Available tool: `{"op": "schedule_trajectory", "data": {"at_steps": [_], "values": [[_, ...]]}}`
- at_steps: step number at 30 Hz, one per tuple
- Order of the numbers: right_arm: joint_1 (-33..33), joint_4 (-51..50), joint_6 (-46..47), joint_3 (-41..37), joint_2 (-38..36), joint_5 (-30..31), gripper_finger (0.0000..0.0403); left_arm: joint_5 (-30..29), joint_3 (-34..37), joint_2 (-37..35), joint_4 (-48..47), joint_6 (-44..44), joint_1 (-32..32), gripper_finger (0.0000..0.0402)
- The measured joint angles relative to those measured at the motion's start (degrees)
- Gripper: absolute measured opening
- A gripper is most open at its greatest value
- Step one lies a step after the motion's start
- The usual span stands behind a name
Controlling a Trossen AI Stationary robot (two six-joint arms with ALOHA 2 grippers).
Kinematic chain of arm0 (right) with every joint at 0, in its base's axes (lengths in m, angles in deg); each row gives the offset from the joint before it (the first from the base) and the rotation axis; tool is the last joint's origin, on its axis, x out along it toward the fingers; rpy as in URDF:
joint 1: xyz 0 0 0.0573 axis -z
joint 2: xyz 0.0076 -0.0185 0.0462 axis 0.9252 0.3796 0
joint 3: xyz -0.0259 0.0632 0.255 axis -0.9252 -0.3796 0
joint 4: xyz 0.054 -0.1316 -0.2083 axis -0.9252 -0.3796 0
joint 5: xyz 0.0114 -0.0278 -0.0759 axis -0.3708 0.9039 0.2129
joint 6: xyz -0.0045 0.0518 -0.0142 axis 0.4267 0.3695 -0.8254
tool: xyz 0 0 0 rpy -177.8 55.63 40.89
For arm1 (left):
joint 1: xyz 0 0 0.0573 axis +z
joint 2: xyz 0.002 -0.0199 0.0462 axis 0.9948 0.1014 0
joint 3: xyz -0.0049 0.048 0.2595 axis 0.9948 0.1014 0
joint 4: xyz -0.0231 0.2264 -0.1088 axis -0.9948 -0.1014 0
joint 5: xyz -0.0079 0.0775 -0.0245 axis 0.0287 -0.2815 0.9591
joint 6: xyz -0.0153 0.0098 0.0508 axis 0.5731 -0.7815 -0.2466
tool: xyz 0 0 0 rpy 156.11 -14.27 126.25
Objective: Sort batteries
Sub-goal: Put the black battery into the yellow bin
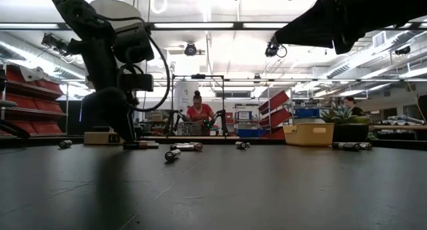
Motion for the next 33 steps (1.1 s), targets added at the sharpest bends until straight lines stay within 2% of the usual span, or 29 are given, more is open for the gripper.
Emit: {"op": "schedule_trajectory", "data": {"at_steps": [6,11,14,18,20,22,25,29,33], "values": [[0.0,0.02,0.2,0.0,0.0,0.0,0.0063,0.5,3.09,0.11,3.81,1.69,0.45,0.0107],[0.0,0.04,-0.06,0.0,-0.01,0.13,0.0062,0.83,4.53,-0.06,5.07,2.68,0.42,0.0076],[0.44,1.64,-4.22,-0.02,-0.26,2.33,0.0063,0.79,4.98,-0.06,5.04,2.8,0.37,0.0057],[3.64,3.1,-13.74,-0.03,-3.14,2.42,0.0061,0.24,5.08,-0.01,6.14,1.3,-0.11,0.0057],[6.06,4.72,-20.09,-0.04,-5.85,0.14,0.006,-0.72,5.19,0.01,7.03,0.11,-0.81,0.0057],[8.66,5.7,-25.07,-0.04,-9.07,-4.67,0.006,-1.7,5.23,0.05,7.53,-0.69,-1.54,0.0057],[11.86,4.63,-28.23,-0.04,-13.88,-12.47,0.006,-4.47,5.28,0.01,7.94,-1.0,-3.2,0.0057],[14.66,-1.59,-26.47,-0.04,-17.58,-15.34,0.0059,-4.67,5.02,-1.84,6.76,-0.77,-5.24,0.0057],[18.62,-9.09,-17.68,-0.09,-17.78,-18.22,0.0059,-4.44,3.48,-6.57,4.78,1.76,-8.29,0.0057]]}}
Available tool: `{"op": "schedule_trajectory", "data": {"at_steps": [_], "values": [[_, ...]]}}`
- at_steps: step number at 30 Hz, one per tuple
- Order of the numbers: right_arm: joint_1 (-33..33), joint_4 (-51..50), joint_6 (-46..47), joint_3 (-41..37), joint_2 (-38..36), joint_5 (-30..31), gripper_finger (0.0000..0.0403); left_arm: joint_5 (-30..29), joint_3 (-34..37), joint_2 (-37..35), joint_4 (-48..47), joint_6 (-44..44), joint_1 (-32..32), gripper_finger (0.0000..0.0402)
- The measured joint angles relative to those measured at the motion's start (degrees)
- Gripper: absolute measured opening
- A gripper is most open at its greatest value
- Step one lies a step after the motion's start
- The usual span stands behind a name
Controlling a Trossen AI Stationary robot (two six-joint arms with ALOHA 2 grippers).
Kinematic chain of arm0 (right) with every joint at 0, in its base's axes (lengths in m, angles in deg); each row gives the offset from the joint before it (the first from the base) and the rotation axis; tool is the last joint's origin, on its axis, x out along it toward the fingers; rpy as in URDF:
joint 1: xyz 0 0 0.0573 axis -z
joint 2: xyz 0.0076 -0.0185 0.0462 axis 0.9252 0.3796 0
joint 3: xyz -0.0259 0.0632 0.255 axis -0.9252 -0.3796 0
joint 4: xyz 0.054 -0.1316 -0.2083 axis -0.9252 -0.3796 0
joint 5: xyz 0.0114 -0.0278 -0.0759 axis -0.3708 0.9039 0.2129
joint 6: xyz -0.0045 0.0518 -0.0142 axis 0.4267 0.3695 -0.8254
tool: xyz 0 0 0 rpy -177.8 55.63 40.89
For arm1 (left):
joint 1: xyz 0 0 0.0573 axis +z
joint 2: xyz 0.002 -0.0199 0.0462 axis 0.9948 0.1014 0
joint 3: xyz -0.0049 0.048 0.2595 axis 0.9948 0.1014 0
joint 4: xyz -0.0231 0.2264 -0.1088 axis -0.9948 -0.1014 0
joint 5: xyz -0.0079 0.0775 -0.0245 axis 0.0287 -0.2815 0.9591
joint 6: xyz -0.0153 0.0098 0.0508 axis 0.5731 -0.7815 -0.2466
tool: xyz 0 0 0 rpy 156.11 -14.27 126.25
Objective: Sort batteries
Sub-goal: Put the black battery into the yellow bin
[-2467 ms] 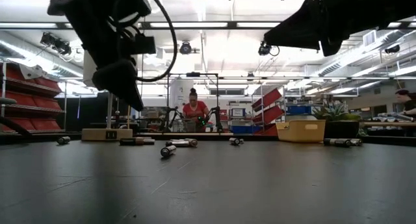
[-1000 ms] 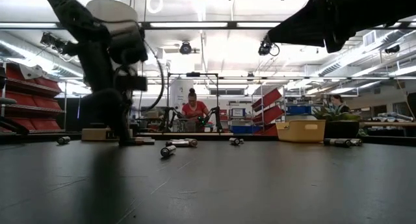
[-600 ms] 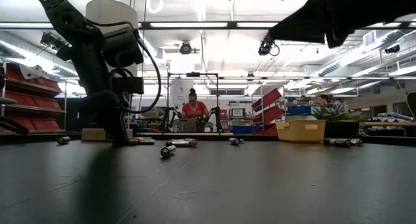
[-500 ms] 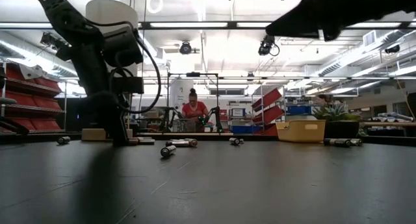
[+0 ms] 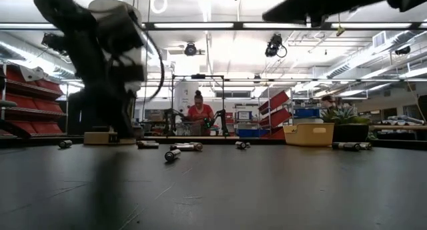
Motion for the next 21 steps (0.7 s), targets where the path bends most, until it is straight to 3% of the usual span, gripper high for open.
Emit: {"op": "schedule_trajectory", "data": {"at_steps": [3,7,13,17,21], "values": [[4.66,-3.09,6.92,-0.01,2.05,-8.46,0.0059,-1.54,-0.68,-3.32,0.27,1.89,-1.97,0.0057],[9.17,-4.56,9.16,-0.09,5.04,-16.32,0.0061,-3.44,-1.38,-6.3,4.52,3.42,-3.76,0.0057],[16.92,-5.34,8.9,-0.08,4.84,-25.88,0.0064,-6.59,-1.45,-4.62,20.15,-1.11,-3.48,0.0057],[24.92,-5.12,9.07,0.0,3.9,-36.2,0.006,-2.3,-1.4,-0.5,31.3,-7.5,0.54,0.0057],[31.71,-2.98,5.62,0.0,3.89,-37.13,0.006,5.74,-1.45,4.04,40.2,-11.82,6.07,0.0057]]}}
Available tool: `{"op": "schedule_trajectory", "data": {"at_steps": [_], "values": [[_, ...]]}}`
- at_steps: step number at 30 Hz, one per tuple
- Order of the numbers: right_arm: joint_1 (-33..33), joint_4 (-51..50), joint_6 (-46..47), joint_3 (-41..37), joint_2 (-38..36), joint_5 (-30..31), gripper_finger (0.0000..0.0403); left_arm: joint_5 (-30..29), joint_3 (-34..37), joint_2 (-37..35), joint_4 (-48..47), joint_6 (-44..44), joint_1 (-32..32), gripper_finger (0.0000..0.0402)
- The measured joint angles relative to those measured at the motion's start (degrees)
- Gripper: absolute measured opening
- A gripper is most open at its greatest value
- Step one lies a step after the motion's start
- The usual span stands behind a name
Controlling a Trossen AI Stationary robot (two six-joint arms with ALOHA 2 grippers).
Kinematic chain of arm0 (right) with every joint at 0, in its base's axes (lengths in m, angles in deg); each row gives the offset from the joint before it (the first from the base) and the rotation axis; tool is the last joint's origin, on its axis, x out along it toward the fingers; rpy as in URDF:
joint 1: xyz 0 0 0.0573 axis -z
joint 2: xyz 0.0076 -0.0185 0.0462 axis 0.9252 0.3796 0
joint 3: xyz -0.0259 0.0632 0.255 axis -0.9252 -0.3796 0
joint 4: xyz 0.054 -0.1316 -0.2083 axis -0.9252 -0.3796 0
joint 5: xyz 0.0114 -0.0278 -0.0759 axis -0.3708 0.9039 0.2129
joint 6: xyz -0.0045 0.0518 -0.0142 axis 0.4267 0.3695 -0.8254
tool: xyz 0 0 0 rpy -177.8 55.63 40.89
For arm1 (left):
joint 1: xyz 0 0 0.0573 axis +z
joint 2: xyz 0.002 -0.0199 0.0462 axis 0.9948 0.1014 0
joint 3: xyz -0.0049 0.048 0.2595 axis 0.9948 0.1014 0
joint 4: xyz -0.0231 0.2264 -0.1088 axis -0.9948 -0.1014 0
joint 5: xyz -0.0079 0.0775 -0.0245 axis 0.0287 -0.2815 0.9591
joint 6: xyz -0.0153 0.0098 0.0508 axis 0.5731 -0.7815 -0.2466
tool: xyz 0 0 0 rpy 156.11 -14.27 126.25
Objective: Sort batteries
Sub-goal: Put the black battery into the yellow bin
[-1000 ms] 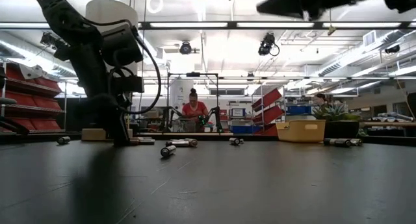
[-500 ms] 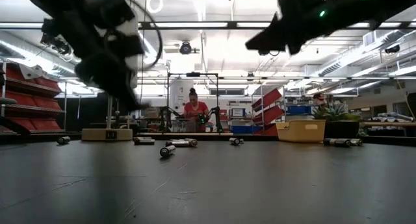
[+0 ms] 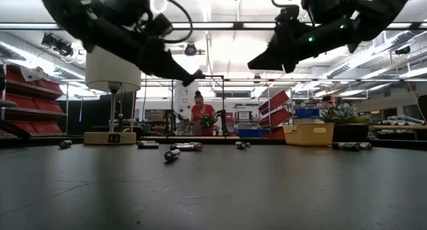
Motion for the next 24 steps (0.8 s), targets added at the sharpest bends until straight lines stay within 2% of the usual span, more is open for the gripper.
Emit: {"op": "schedule_trajectory", "data": {"at_steps": [5,8,12,15,18,20,24], "values": [[5.47,6.3,-4.07,0.26,-1.44,-0.17,0.0059,9.39,-0.01,3.73,9.34,-2.98,6.11,0.0057],[8.23,4.41,0.67,3.24,-2.67,-0.41,0.0059,11.48,-1.82,3.96,9.76,2.76,9.03,0.0057],[11.51,-11.01,8.49,11.48,-3.66,-4.15,0.0059,13.57,-4.81,3.85,9.01,15.74,10.29,0.0057],[12.25,-30.18,11.85,23.04,-3.72,-5.47,0.0059,15.6,-8.76,3.83,7.78,25.77,9.85,0.0057],[12.09,-45.08,14.16,34.56,-3.03,-6.25,0.0059,16.22,-14.21,3.77,1.54,32.14,8.97,0.0057],[11.98,-50.34,17.21,40.33,-3.01,-6.66,0.0059,16.66,-18.84,3.79,-4.38,33.67,8.26,0.0057],[11.54,-52.9,25.51,48.99,-3.84,-5.71,0.0059,19.35,-28.86,3.77,-14.33,31.4,7.39,0.0057]]}}
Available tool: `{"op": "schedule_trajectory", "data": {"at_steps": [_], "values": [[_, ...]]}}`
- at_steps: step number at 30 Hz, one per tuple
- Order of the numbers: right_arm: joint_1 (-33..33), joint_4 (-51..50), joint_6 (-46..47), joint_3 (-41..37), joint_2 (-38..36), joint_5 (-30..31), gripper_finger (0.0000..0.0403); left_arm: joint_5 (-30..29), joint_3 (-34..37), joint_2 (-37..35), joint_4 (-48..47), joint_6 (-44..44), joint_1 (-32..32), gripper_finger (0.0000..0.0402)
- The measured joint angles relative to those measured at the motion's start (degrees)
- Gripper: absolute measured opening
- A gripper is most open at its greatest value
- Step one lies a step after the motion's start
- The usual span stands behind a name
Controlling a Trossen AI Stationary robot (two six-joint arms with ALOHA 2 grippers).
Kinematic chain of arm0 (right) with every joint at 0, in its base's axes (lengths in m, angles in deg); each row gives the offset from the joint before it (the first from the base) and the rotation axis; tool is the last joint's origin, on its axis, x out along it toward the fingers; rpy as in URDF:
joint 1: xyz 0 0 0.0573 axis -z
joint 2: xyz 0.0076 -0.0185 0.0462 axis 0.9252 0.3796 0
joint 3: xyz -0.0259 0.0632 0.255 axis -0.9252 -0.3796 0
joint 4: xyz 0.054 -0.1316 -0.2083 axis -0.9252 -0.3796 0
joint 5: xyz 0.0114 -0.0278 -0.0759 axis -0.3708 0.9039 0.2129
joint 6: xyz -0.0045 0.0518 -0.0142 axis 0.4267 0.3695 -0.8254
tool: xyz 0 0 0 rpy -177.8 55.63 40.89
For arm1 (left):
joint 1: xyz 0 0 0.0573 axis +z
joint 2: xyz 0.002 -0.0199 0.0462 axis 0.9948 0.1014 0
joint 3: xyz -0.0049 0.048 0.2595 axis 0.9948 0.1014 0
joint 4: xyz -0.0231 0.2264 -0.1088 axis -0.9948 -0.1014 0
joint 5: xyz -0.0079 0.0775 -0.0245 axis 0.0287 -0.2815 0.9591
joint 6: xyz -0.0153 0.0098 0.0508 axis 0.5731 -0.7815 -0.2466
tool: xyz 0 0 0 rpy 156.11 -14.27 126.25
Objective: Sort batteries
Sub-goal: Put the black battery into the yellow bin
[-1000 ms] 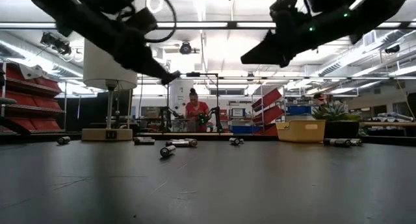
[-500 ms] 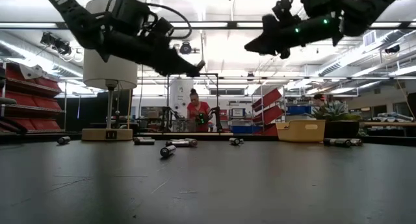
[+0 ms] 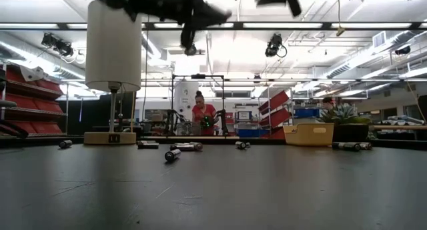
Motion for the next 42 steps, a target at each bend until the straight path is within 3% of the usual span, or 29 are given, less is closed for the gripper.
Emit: {"op": "schedule_trajectory", "data": {"at_steps": [4,8,11,14,24,28,33,42], "values": [[-3.83,-0.48,10.96,5.83,-0.3,9.55,0.0059,2.85,-7.48,0.0,-6.71,-2.01,0.13,0.0057],[-10.81,-1.8,12.48,10.74,0.04,20.35,0.0059,8.17,-13.58,0.0,-11.54,-0.11,0.2,0.0057],[-13.26,-7.33,12.52,12.59,0.17,24.38,0.0059,10.14,-16.44,0.08,-13.07,-0.29,0.2,0.0057],[-12.96,-11.8,12.34,12.7,0.25,24.7,0.0059,11.09,-18.59,1.53,-13.02,-0.52,1.32,0.0057],[-3.81,-3.29,-0.31,8.26,1.75,-1.15,0.0085,13.06,-27.83,14.66,-11.55,4.76,5.03,0.0057],[2.92,-3.42,-4.25,6.17,1.83,-9.57,0.0103,10.37,-33.01,18.51,-13.27,6.24,5.32,0.0057],[9.46,5.58,-0.82,2.76,2.02,-27.31,0.0116,5.85,-36.46,19.8,-12.45,9.04,5.51,0.0057],[8.29,19.52,7.21,-1.45,3.26,-29.96,0.011,4.97,-36.98,19.87,-6.83,9.69,6.16,0.0057]]}}
